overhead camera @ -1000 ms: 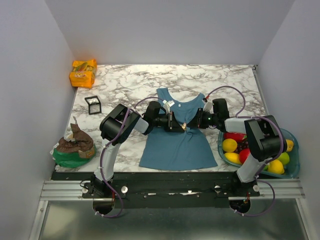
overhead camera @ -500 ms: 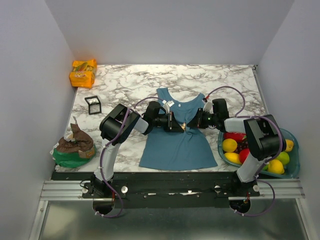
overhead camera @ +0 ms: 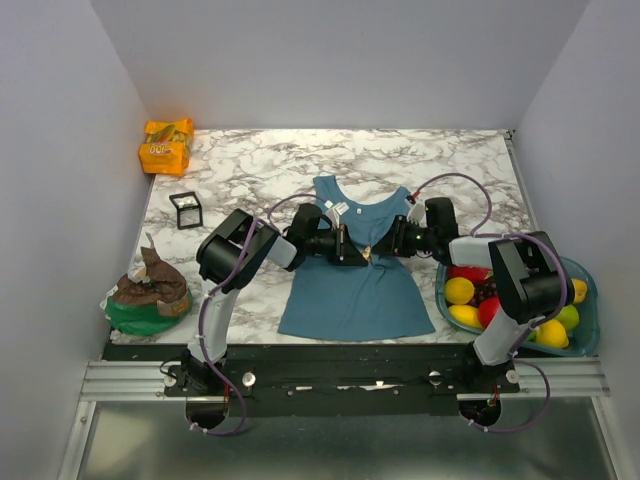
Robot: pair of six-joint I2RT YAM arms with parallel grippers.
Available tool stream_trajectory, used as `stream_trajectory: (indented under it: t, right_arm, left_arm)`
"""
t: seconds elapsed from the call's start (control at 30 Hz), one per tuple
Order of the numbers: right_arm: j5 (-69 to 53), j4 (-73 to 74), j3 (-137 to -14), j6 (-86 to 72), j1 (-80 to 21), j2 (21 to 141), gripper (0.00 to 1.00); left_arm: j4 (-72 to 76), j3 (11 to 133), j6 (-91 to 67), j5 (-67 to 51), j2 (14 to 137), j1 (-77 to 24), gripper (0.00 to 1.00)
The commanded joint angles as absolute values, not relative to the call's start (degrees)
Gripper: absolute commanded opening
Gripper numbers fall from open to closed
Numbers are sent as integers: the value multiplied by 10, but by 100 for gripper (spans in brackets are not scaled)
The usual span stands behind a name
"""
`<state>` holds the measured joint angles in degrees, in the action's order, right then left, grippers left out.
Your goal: Pin the brooch onto the clothing
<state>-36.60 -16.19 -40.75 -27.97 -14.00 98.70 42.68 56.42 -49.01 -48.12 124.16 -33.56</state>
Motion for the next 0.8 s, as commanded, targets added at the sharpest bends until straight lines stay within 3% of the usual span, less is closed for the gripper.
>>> stream_trajectory:
  t: [0.0, 0.13, 0.27, 0.3, 0.4, 0.47, 0.5, 0.6, 0.63, 0.77]
  right_arm:
    - [-371, -171, -401, -284, -145, 955, 39]
    - [-366, -157, -401, -283, -144, 923, 47]
    - [-357, -135, -399, -278, -145, 889, 50]
    - [-356, -126, -398, -274, -144, 882, 51]
    - [-350, -101, -398, -268, -144, 846, 52]
    - [-345, -87, -401, -265, -145, 828, 52]
    - [-342, -70, -404, -260, -145, 809, 53]
    - [-328, -31, -416, -250, -145, 777, 53]
    - [-318, -20, -420, -246, -145, 770, 53]
    - [-271, 39, -453, -229, -145, 751, 54]
  left_arm:
    - [389, 557, -454, -456, 1211, -340, 0]
    - [364, 558, -440, -446, 1197, -339, 5]
    - [324, 564, -411, -428, 1172, -339, 35]
    - [316, 567, -407, -425, 1161, -339, 47]
    - [282, 569, -385, -407, 1134, -335, 64]
    - [250, 568, -366, -391, 1117, -327, 70]
    - [237, 569, -360, -384, 1098, -325, 79]
    - [172, 577, -328, -354, 1059, -310, 89]
    - [130, 579, -318, -344, 1049, -308, 99]
    - [1, 610, -269, -268, 1003, -297, 99]
